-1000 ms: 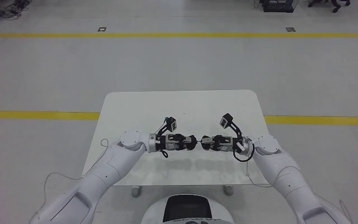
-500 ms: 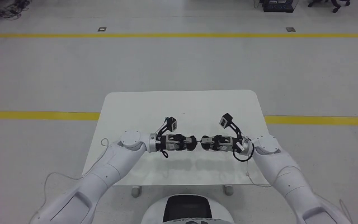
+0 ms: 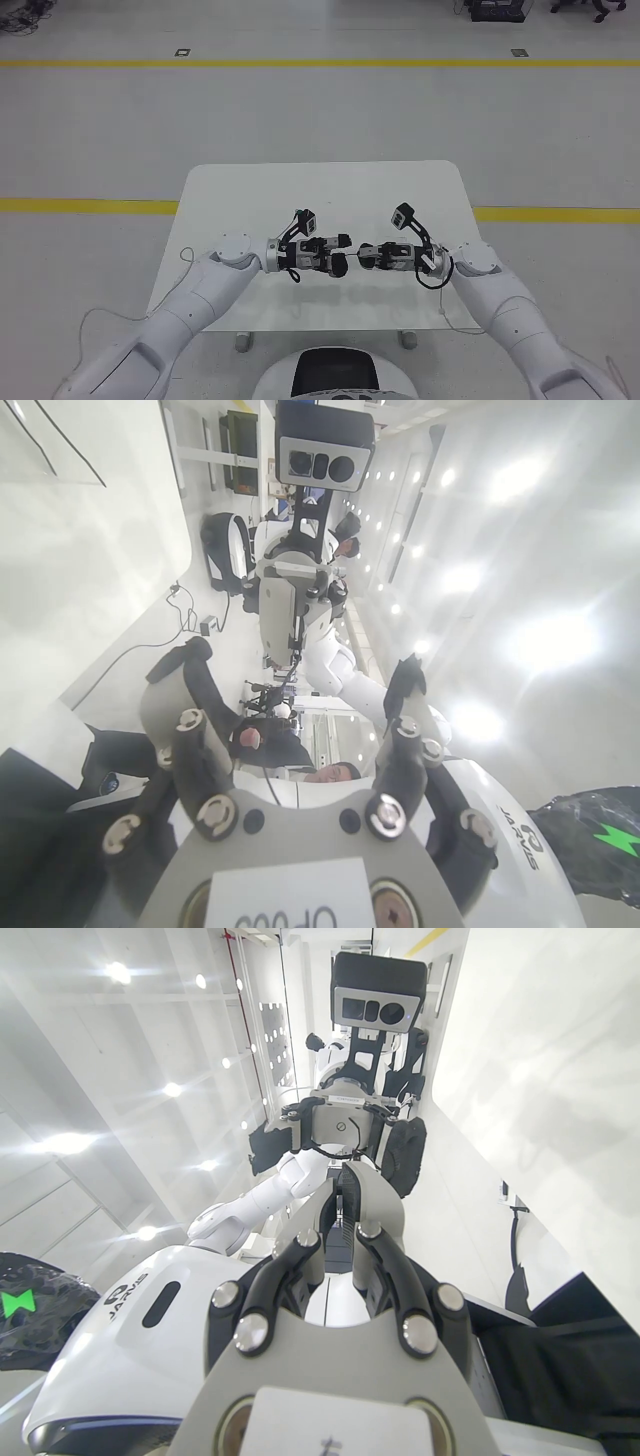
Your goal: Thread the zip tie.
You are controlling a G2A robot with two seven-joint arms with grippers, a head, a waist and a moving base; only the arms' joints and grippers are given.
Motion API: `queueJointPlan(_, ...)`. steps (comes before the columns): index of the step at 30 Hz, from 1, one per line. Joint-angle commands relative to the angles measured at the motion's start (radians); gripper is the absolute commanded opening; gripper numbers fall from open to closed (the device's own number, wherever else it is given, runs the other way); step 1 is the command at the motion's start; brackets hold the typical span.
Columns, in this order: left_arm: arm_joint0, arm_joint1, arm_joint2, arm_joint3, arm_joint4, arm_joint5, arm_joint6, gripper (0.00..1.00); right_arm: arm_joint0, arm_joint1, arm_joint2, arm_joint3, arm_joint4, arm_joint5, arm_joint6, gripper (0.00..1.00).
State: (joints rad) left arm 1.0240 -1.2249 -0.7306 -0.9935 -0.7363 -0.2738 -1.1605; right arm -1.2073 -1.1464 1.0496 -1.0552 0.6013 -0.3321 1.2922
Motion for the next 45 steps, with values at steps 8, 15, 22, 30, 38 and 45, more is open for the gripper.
queueJointPlan(8,0.000,-0.001,0.000,0.002,-0.003,-0.002,-0.003,0.30,0.007,-0.004,-0.016,0.008,-0.005,0.009,0.010,0.00)
queueJointPlan(15,-0.001,-0.003,0.001,0.007,-0.005,-0.002,-0.002,0.28,0.005,-0.001,-0.006,0.008,0.000,0.000,0.016,0.00)
queueJointPlan(22,-0.003,-0.004,0.002,0.010,-0.007,-0.003,-0.004,0.08,0.006,0.000,-0.008,0.008,-0.008,0.014,0.015,0.00)
queueJointPlan(30,-0.006,-0.005,0.006,0.015,0.001,0.004,-0.006,0.02,0.011,-0.002,-0.015,0.013,-0.004,0.014,0.015,0.00)
queueJointPlan(38,-0.009,-0.008,0.010,0.020,0.002,0.005,-0.011,0.07,0.012,-0.003,-0.016,0.014,-0.002,0.009,0.018,0.00)
queueJointPlan(45,-0.011,-0.009,0.012,0.023,0.002,0.004,-0.012,0.05,0.013,-0.005,-0.022,0.015,-0.002,0.011,0.017,0.00)
